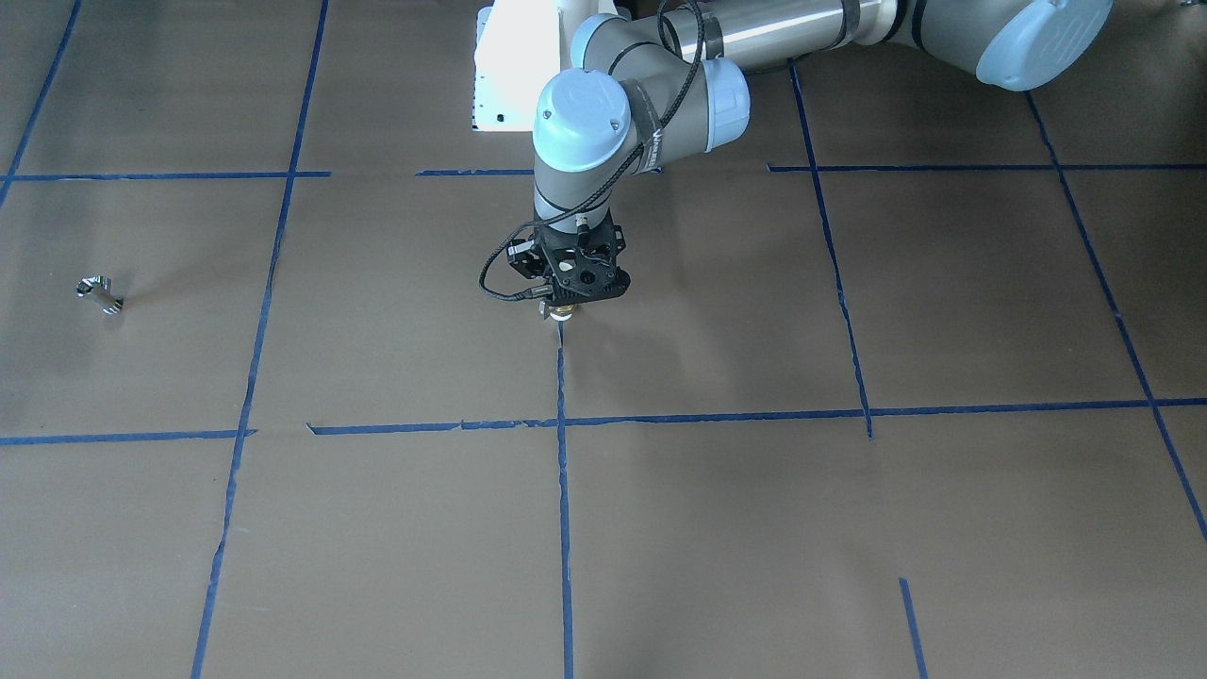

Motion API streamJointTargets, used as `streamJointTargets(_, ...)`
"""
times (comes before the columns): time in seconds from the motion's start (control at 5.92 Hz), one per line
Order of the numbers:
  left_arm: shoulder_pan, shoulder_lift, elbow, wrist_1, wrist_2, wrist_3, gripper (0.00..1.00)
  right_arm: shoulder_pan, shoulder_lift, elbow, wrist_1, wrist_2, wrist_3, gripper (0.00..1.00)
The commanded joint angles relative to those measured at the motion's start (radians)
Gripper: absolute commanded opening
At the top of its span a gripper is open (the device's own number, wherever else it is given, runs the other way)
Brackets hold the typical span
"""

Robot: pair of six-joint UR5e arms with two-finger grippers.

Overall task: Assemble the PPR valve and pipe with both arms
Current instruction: 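Set the pipe upright at the table center and open the left gripper, then withdraw the left gripper while the right gripper reaches the chrome tee fitting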

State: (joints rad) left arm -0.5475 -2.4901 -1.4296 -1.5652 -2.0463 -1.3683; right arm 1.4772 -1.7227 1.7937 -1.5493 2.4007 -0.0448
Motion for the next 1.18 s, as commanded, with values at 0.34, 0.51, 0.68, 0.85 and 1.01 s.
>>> streamJointTargets(0.34, 0.015, -0.004, -0.009, 0.0, 0.063, 0.002, 1.0, 0.0, 0.0, 0.0, 0.0, 0.0, 0.0, 1.0)
streamJointTargets(0.51, 0.014, -0.007, -0.023, 0.007, 0.063, 0.0, 1.0, 0.0, 0.0, 0.001, 0.0, 0.0, 0.003, 1.0)
streamJointTargets(0.68, 0.011, 0.003, -0.075, 0.016, 0.064, -0.002, 1.0, -0.024, 0.0, 0.004, 0.005, 0.002, 0.026, 1.0)
streamJointTargets(0.85, -0.002, 0.004, -0.096, 0.033, 0.064, -0.002, 1.0, -0.076, -0.005, 0.025, 0.074, 0.005, 0.149, 1.0)
streamJointTargets(1.01, -0.015, 0.045, -0.174, 0.069, 0.063, 0.0, 1.0, -0.174, -0.07, 0.044, 0.282, 0.005, 0.336, 1.0)
